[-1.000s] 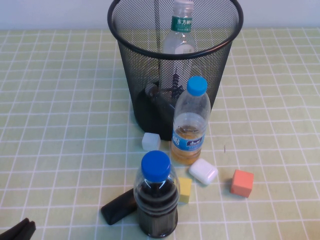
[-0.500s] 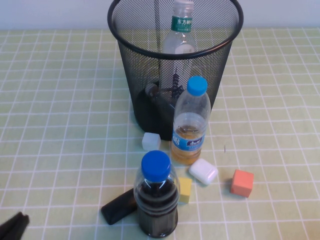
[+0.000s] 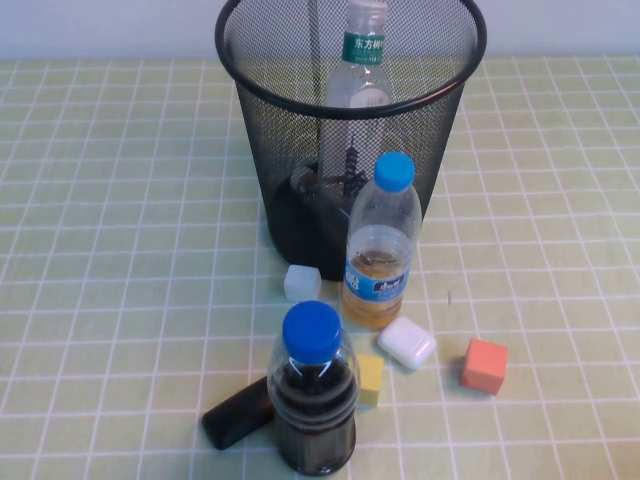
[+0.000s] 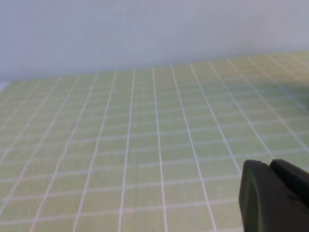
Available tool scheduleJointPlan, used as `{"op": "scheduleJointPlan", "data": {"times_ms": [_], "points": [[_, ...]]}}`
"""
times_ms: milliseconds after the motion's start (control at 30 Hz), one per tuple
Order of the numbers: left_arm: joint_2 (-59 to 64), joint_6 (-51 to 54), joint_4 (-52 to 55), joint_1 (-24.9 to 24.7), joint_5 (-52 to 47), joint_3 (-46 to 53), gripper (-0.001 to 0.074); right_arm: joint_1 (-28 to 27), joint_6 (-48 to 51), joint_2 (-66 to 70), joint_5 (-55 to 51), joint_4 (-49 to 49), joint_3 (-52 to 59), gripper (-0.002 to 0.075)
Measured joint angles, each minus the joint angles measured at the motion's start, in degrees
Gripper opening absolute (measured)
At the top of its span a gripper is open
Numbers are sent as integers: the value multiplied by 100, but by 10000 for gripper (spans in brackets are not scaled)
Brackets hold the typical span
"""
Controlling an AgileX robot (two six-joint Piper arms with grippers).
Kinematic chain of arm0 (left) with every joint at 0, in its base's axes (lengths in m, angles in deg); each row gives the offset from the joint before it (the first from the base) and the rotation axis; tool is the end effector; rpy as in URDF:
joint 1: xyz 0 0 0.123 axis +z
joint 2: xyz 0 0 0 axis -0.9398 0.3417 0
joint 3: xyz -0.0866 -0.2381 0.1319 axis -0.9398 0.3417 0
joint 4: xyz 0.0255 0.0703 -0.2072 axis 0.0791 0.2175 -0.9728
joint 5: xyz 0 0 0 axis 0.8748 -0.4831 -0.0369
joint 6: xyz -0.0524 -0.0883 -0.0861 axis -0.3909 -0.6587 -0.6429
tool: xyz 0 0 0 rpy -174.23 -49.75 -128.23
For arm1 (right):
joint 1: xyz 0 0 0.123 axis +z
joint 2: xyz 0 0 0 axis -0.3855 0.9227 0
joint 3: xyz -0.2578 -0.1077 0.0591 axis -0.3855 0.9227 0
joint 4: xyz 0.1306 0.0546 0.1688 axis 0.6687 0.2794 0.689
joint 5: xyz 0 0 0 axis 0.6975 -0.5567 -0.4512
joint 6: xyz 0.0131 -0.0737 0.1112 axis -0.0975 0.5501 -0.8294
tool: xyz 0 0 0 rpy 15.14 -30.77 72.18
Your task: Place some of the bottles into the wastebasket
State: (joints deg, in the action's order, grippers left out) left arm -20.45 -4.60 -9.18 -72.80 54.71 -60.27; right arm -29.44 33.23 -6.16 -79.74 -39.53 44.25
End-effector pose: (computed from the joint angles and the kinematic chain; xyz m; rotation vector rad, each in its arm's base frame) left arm 0.0666 -0.0031 0.1882 0.0833 1.6449 0.0032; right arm 0.0614 -0.0080 0.1668 0.0473 1.8019 -0.1395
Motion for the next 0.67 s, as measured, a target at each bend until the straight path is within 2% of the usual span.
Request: {"op": "scheduleJointPlan", "data": {"times_ms": [233, 667], "points": [[0, -65, -38, 0, -1117, 0, -3, 0, 0, 0, 0, 0, 0, -7], [-9, -85, -108, 0, -1153, 0, -3, 0, 0, 0, 0, -10, 0, -7]]}}
